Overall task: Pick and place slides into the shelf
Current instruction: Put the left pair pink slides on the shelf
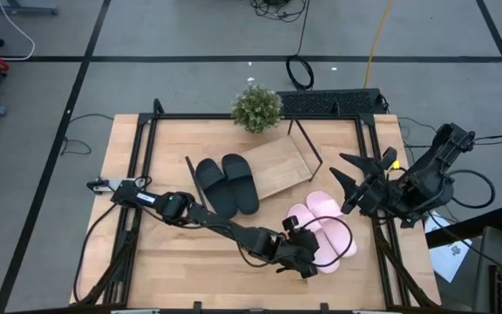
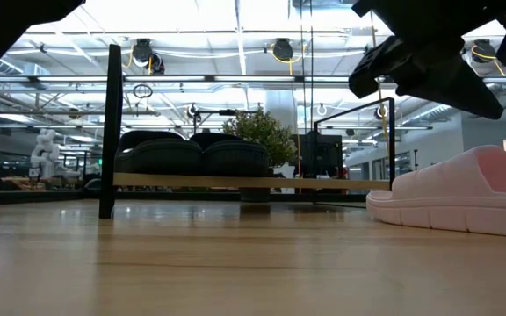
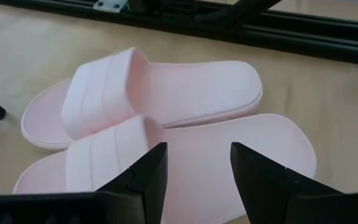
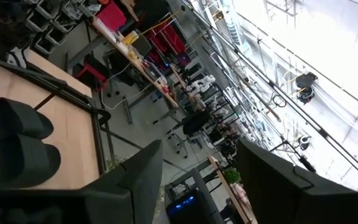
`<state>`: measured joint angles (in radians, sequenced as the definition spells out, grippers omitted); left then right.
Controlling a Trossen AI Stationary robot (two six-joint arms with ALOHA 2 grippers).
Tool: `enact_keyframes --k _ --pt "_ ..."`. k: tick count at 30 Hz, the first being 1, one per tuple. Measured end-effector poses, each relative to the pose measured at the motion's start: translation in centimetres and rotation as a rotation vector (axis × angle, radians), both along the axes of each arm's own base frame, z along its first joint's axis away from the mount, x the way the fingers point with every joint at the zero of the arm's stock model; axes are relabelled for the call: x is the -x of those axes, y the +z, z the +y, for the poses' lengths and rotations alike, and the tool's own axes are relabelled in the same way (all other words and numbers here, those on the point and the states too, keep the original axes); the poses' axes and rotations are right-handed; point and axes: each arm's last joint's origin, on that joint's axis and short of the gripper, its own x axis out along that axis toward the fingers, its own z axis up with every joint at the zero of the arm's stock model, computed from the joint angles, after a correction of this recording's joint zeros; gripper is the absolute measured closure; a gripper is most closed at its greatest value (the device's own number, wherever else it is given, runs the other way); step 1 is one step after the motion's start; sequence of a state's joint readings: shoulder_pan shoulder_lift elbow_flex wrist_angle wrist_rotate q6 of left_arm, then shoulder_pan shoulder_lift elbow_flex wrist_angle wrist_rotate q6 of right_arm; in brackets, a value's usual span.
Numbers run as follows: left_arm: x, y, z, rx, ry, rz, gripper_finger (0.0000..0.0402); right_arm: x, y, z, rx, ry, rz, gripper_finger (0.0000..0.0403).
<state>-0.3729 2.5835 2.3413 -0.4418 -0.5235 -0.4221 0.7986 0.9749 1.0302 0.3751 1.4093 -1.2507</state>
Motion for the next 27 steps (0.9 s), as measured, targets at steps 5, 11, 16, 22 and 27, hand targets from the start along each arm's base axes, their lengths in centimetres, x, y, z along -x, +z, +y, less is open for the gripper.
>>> enact_keyframes --k 5,11,16,22,27 --pt "0.1 -0.2 0.2 0.007 0.015 0.017 0.0227 0.0 0.0 0.0 -0.005 0.001 -0.004 0.0206" --pt "0.2 -0.4 0.5 0.025 0.042 0.04 0.0227 0.0 0.0 0.0 -0.008 0.001 -0.006 0.0206" --pt "0.2 -0.4 0.7 0.032 0.065 0.04 0.0227 0.0 0.0 0.0 -0.014 0.002 -0.011 0.0206" --pt "0.3 -0.9 1.1 0.047 0.106 0.069 0.0227 -0.1 0.0 0.1 -0.022 0.038 -0.031 0.0206" --pt "0.2 -2.1 1.1 0.053 0.124 0.08 0.0227 -0.1 0.1 0.1 -0.019 0.052 -0.035 0.0206"
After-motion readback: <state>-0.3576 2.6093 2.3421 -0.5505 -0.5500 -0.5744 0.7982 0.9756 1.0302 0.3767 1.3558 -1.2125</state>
